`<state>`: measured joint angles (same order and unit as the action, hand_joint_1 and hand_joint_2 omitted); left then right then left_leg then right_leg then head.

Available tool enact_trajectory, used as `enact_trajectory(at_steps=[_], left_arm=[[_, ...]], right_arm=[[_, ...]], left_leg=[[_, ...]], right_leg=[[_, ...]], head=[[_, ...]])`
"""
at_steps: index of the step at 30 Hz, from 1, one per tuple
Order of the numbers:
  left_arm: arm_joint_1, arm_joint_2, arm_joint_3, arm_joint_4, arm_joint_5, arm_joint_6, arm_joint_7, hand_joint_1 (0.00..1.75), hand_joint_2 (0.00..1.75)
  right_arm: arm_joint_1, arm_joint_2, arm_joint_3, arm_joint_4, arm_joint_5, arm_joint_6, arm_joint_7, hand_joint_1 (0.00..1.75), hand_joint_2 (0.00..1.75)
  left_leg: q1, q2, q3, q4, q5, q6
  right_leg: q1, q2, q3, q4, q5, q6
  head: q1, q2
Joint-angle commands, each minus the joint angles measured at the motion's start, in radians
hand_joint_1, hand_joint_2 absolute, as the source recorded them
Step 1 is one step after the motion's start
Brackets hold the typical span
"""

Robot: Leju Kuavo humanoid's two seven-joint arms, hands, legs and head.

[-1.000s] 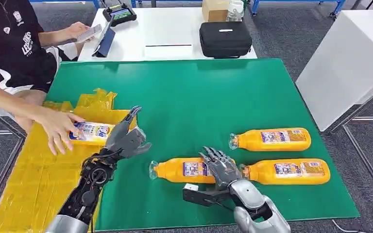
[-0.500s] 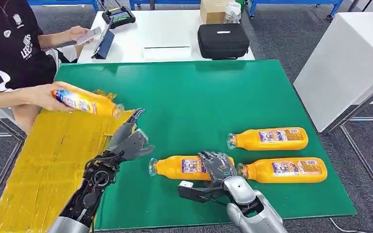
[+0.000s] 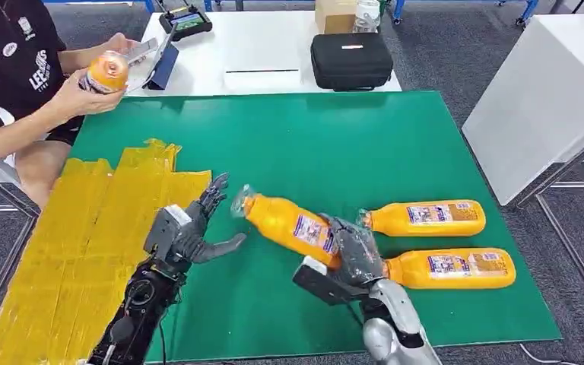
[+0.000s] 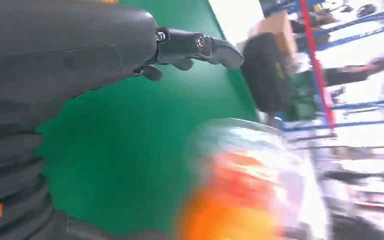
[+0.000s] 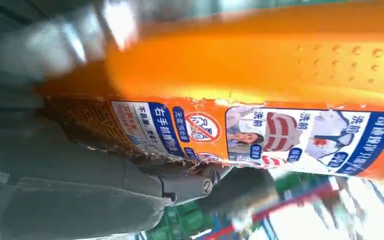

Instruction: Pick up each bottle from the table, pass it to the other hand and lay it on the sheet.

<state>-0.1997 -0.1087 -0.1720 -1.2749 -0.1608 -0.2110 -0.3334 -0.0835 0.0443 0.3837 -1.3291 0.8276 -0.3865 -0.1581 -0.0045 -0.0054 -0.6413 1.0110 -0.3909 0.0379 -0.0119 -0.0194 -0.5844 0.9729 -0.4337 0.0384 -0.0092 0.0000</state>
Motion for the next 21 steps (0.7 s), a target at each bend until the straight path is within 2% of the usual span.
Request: enact_trajectory(at_steps=[1, 7, 9, 11, 12, 16, 19, 21], left_arm=[[0.007, -0.028, -0.02, -0.075, 0.151, 0.034, 0.053, 0.0, 1.75], [0.007, -0.028, -0.02, -0.075, 0.151, 0.034, 0.053, 0.0, 1.75], [0.007, -0.028, -0.02, -0.075, 0.151, 0.034, 0.053, 0.0, 1.75], [0.007, -0.028, -0.02, -0.075, 0.151, 0.034, 0.053, 0.0, 1.75], [0.008, -0.024, -0.025, -0.079, 0.191, 0.022, 0.055, 0.0, 1.75], [0.004, -0.006, -0.086, -0.098, 0.248, -0.001, 0.08, 0.0, 1.75], [-0.005, 0.001, -0.123, -0.098, 0.269, -0.009, 0.076, 0.0, 1.75], [-0.014, 0.011, -0.158, -0.108, 0.28, -0.01, 0.073, 0.0, 1.75]], right_arm=[[0.037, 0.064, -0.153, -0.096, -0.192, -0.125, -0.148, 1.75, 1.75], [0.037, 0.064, -0.153, -0.096, -0.192, -0.125, -0.148, 1.75, 1.75], [0.037, 0.064, -0.153, -0.096, -0.192, -0.125, -0.148, 1.75, 1.75], [0.037, 0.064, -0.153, -0.096, -0.192, -0.125, -0.148, 1.75, 1.75], [0.037, 0.066, -0.152, -0.101, -0.235, -0.122, -0.172, 1.75, 1.75], [0.042, 0.063, -0.158, -0.1, -0.334, -0.116, -0.23, 1.75, 1.75], [0.022, 0.064, -0.129, -0.054, -0.349, -0.082, -0.233, 1.75, 1.75], [-0.005, 0.07, -0.09, -0.002, -0.333, -0.053, -0.23, 1.75, 1.75]], left_leg=[[0.0, 0.0, 0.0, 0.001, -0.001, -0.001], [0.0, 0.0, 0.0, 0.0, -0.001, -0.002], [0.0, 0.001, 0.004, 0.0, -0.003, -0.004], [0.0, 0.0, -0.001, 0.0, -0.001, -0.001], [0.0, 0.0, 0.001, 0.0, -0.001, -0.002], [0.0, 0.0, 0.0, 0.0, -0.001, -0.002], [0.0, 0.0, 0.0, 0.0, -0.001, -0.001], [0.0, 0.001, 0.004, 0.0, -0.003, -0.003]], right_leg=[[0.0, 0.001, 0.001, 0.0, -0.001, -0.001], [0.0, 0.001, 0.001, 0.0, -0.001, -0.001], [0.0, 0.002, 0.005, -0.001, -0.003, -0.002], [0.0, 0.001, 0.0, -0.001, 0.0, -0.001], [0.0, 0.001, 0.002, -0.001, -0.001, -0.001], [0.0, 0.001, 0.001, 0.0, -0.001, -0.001], [0.0, 0.001, 0.0, -0.001, -0.001, -0.001], [0.0, 0.003, 0.005, -0.001, -0.002, -0.002]], head=[[0.0, 0.0], [0.0, 0.0], [0.0, 0.0], [0.0, 0.0], [0.0, 0.0], [0.0, 0.0], [0.0, 0.0], [0.0, 0.0]])
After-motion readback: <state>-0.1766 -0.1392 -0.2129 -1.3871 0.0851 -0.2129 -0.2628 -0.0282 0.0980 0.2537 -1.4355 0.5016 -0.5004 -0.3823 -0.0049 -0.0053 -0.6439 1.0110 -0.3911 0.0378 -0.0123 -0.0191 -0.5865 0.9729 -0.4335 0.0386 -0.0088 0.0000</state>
